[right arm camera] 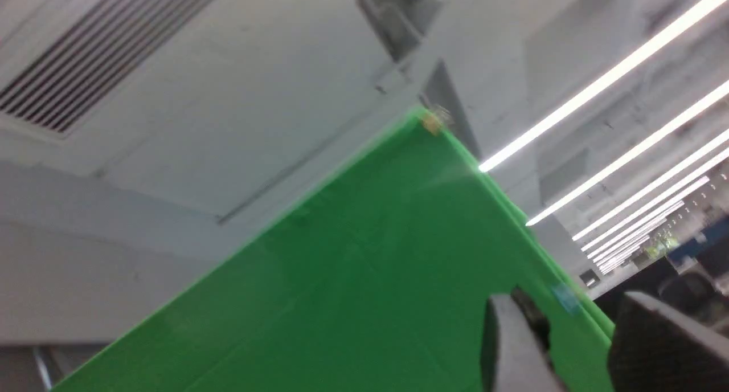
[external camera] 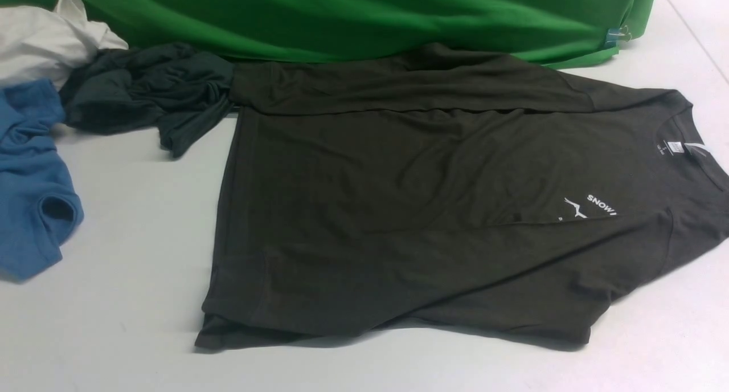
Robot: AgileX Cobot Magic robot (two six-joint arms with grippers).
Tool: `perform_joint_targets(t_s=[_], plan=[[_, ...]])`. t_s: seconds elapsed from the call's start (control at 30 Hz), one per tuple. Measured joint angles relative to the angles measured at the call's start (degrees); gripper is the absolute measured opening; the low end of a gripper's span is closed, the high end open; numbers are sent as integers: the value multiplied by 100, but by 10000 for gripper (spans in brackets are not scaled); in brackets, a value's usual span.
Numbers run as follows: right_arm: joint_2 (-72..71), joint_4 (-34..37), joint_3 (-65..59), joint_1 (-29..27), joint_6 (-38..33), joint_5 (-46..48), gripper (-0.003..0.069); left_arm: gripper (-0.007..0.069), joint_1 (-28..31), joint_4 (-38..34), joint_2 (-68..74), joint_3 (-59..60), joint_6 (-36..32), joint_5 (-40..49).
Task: Fold a long-sleeved shirt on a white desktop.
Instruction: 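Grasp the left edge of the dark T-shirt lying flat on the table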
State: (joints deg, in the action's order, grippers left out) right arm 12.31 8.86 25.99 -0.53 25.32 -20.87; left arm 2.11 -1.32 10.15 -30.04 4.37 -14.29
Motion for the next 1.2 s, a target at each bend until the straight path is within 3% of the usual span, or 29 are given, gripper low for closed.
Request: perform_joint_targets(t_s=[0.17,0.2,0.27,0.3,0.33,0.47,0.63,0.87,0.97,1.13,1.2], plan=[[1190,-148,2224,0,-1051,1772,240,111,0,-134,1592,-2303,35,2743],[1298,-154,2300,0,-1086,1924,240,111,0,-147,1664,-2381,40,2849],[1885,-166,3053,0,-1417,2719,240,111,0,-158,2433,-3149,40,3910],[1938,-166,3102,0,-1440,2857,240,111,0,-158,2433,-3149,40,3910],[2324,-166,3401,0,-1622,3378,240,111,0,-113,2928,-3537,16,4555],[3098,-166,3566,0,-1895,4370,242,111,0,-28,3629,-3856,-23,4955],[3580,-166,3328,65,-1987,4739,242,114,0,-676,4201,-3880,-23,5820],[3888,-146,2795,781,-1987,5040,242,129,0,-1041,5537,-3892,-228,7830],[4054,-146,2610,1032,-1987,5162,242,148,0,-1073,5996,-3892,-438,8155],[4488,-146,2374,1565,-1987,5365,242,240,-46,-1150,6907,-3892,-601,8192],[4665,-141,2367,1787,-1987,5456,242,313,-152,-1198,7351,-3742,-613,8035]])
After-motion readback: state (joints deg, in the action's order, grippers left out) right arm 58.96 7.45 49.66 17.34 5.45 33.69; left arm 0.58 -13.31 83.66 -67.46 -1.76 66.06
